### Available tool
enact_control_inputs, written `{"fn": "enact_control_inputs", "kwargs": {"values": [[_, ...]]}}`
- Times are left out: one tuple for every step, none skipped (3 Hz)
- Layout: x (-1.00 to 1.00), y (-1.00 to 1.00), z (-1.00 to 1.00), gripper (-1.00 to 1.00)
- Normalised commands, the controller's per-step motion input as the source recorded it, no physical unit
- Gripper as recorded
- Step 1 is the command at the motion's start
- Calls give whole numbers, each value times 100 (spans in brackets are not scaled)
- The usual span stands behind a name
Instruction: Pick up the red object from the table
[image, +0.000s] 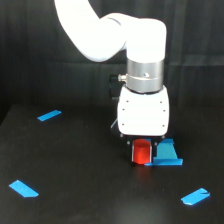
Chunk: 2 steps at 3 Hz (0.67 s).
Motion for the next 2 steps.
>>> {"fn": "enact_control_inputs", "kwargs": {"values": [[-31,-4,92,-100],[-27,9,96,-100]]}}
